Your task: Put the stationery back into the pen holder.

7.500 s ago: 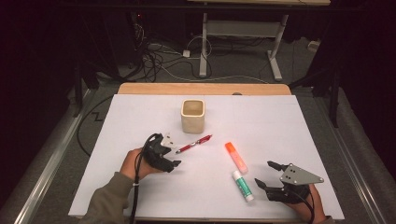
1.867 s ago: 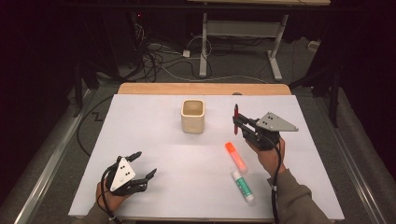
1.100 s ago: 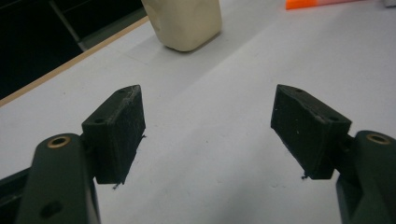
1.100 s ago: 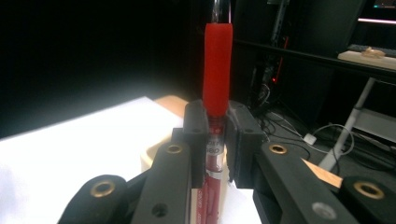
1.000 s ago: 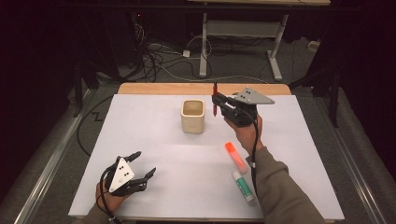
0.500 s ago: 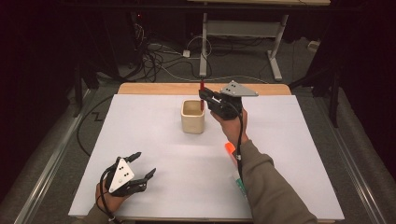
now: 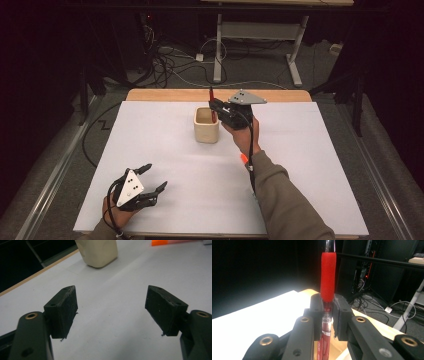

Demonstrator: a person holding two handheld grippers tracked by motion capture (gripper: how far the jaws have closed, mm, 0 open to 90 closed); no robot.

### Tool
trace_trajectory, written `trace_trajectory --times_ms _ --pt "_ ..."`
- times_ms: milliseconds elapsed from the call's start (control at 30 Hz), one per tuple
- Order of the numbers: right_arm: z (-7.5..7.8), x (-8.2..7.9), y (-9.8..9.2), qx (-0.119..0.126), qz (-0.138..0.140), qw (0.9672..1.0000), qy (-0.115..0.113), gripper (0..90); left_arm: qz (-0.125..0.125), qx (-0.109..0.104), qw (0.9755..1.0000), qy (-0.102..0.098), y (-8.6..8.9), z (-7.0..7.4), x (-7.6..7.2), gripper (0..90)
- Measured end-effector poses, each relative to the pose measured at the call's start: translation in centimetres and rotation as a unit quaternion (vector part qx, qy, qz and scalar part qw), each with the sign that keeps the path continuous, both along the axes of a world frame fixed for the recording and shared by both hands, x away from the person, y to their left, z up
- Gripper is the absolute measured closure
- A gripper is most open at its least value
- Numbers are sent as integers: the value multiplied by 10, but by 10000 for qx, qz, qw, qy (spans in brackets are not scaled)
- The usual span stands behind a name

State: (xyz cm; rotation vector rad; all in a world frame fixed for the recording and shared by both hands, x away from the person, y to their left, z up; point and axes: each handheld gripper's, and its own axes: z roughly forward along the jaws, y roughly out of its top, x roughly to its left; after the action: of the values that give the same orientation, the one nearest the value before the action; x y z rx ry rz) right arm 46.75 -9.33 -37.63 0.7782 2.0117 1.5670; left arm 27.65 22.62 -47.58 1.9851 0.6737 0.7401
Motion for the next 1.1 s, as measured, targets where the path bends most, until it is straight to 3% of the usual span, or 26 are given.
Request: trace_trajectory --times_ms 333,567,633,833,900,1100 --pt "-16 0 2 -267 28 9992 298 798 -11 47 10000 -8 -1 0 0 251" --pt "-24 -1 0 -446 -7 9985 305 794 -12 24 10000 12 0 0 0 251" --pt "-28 -1 -2 -449 -51 9982 399 792 -17 50 10000 18 0 0 0 251" --pt "-29 -4 -1 -605 -15 9975 356 782 -22 49 10000 14 -1 0 0 250" --pt "-31 -6 -2 -745 -58 9967 328 734 -15 37 10000 18 -1 0 0 250" --pt "-29 -9 -6 -732 -94 9968 294 703 -16 76 10000 12 -1 0 0 250"
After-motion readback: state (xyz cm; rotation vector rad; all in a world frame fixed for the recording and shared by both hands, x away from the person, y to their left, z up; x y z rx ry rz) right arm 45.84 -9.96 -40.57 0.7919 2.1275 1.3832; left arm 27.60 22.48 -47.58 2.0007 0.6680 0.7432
